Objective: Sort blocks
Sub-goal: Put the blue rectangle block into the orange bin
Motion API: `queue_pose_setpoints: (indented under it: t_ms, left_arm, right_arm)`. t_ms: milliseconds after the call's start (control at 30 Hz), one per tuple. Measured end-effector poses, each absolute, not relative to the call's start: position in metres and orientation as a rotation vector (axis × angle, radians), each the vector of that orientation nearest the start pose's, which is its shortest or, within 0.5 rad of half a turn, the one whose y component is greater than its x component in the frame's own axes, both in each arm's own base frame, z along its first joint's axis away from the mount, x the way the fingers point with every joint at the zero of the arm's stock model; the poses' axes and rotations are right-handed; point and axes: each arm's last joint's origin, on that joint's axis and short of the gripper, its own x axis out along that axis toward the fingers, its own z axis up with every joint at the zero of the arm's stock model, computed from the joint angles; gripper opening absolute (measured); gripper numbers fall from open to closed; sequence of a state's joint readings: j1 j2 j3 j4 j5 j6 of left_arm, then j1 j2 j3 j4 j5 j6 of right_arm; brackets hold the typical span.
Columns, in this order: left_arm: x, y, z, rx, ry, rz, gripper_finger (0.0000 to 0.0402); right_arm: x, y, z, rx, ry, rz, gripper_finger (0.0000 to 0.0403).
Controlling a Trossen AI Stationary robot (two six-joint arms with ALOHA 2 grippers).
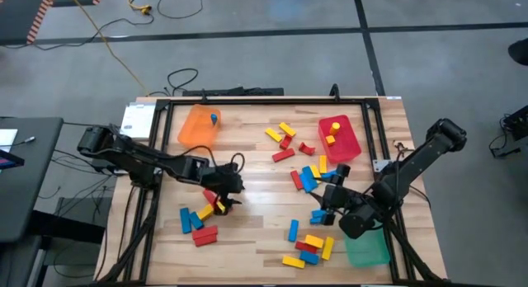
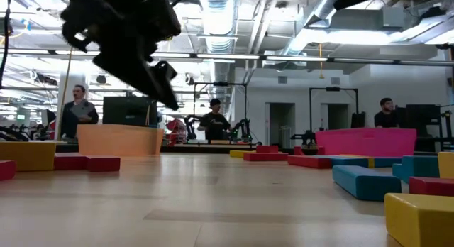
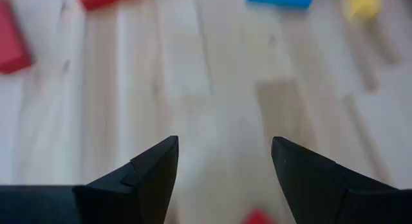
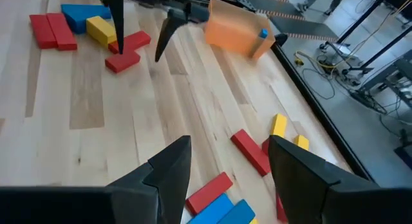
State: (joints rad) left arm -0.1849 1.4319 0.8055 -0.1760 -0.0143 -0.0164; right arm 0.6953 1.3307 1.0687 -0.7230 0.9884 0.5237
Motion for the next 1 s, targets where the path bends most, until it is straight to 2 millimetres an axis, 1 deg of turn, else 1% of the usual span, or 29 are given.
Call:
queue_pose_setpoints:
  t_ms: [167, 300, 533, 667, 833, 1000]
  left_arm:
    - [0.276, -0.071, 0.215, 0.172, 0.874, -0.14, 0.0245]
    - [0.267, -0.089, 0.221, 0.162, 0.96, -0.146, 0.0245]
    - [0.24, -0.115, 0.215, 0.113, 1.128, -0.095, 0.0245]
    - [0.225, -0.131, 0.213, 0.103, 1.186, -0.117, 0.0245]
    - [0.207, -0.147, 0.211, 0.079, 1.254, -0.096, 0.0245]
    - [0.19, -0.163, 0.21, 0.087, 1.288, -0.106, 0.0233]
  right_arm:
    - [0.207, 0.149, 0.285, -0.221, 0.57, -0.383, 0.0221]
    - [0.205, 0.151, 0.283, -0.194, 0.593, -0.363, 0.0221]
    - [0.2, 0.157, 0.282, -0.17, 0.613, -0.317, 0.0221]
    - [0.199, 0.158, 0.282, -0.17, 0.613, -0.311, 0.0221]
    - [0.199, 0.158, 0.282, -0.178, 0.615, -0.31, 0.0221]
    - [0.2, 0.158, 0.282, -0.181, 0.616, -0.312, 0.0221]
